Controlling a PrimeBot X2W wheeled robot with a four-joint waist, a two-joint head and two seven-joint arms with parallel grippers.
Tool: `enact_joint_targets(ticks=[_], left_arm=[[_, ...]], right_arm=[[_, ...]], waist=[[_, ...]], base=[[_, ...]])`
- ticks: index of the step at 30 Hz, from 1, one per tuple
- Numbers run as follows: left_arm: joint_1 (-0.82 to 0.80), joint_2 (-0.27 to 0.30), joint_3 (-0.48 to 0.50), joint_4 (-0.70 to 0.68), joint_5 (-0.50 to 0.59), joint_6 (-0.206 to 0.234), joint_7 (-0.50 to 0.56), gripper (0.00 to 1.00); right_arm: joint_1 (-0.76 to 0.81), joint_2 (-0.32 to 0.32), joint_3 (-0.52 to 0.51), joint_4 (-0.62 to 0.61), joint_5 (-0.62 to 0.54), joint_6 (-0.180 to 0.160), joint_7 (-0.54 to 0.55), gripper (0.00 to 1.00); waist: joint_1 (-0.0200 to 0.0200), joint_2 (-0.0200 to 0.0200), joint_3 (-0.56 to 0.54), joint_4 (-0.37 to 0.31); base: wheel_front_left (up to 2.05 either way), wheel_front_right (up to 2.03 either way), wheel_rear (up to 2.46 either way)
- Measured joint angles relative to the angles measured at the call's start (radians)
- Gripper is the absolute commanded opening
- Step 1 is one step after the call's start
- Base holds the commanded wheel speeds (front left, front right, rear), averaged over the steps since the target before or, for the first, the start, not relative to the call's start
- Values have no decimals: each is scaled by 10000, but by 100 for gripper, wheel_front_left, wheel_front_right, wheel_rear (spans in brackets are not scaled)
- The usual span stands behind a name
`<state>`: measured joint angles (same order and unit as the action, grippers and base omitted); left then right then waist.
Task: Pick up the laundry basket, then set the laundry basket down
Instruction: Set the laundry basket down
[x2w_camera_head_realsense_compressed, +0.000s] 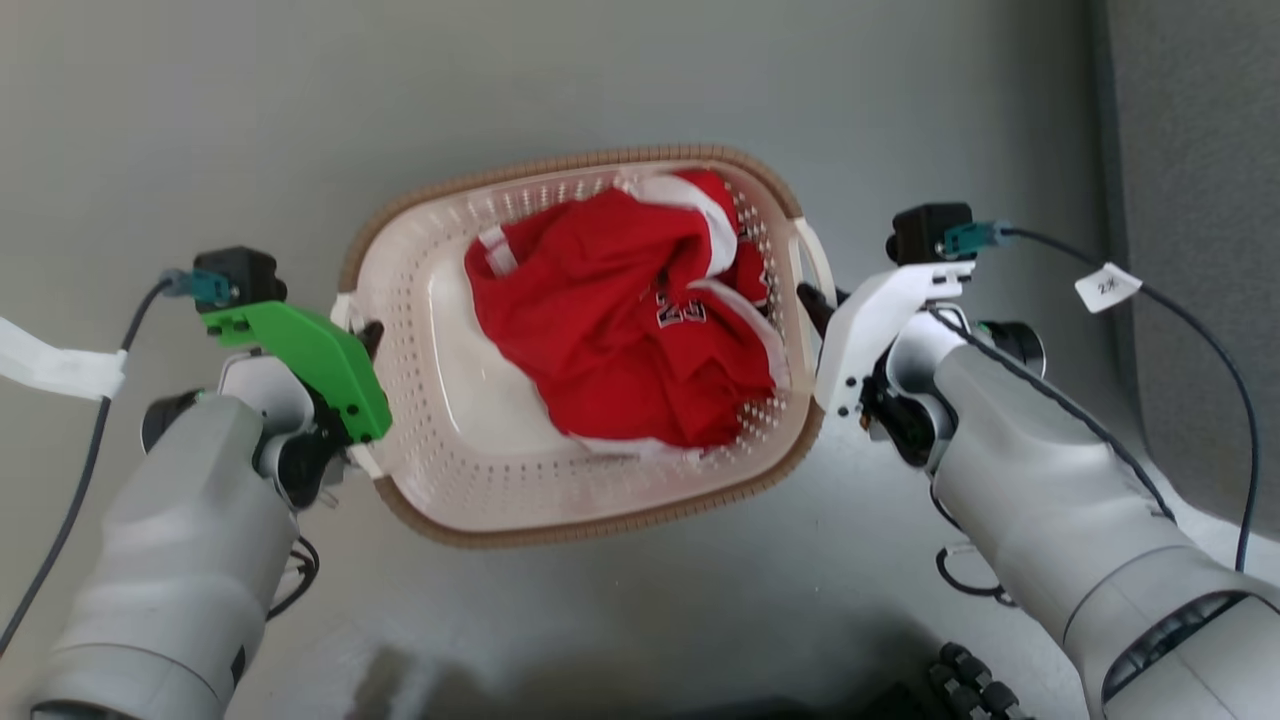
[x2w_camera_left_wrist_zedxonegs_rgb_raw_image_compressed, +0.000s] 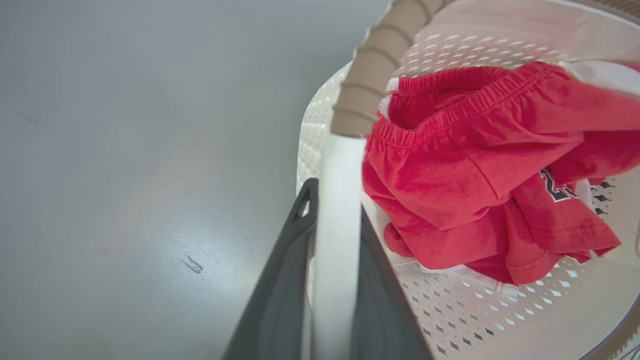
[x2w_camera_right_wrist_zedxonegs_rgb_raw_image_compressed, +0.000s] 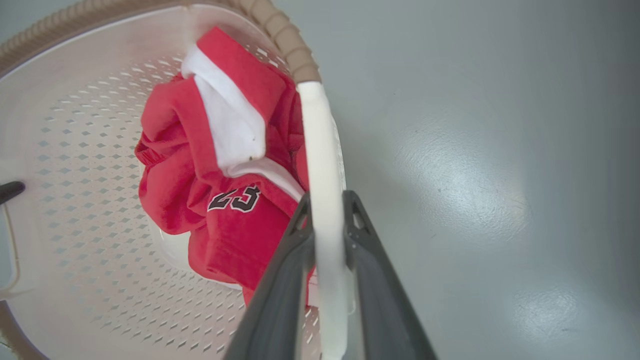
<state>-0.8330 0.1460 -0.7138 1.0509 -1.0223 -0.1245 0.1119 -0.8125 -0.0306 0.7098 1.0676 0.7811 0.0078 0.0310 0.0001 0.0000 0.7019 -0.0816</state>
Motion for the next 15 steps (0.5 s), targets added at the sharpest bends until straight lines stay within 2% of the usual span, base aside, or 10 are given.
enact_joint_targets(ticks=[15], left_arm=[[-429, 98, -236, -75, 420, -2, -874, 0]], right_arm=[[-326, 10, 36, 79, 13, -23, -412, 0]], waist=[[0, 0, 1057, -43]], base=[[0, 0, 0]])
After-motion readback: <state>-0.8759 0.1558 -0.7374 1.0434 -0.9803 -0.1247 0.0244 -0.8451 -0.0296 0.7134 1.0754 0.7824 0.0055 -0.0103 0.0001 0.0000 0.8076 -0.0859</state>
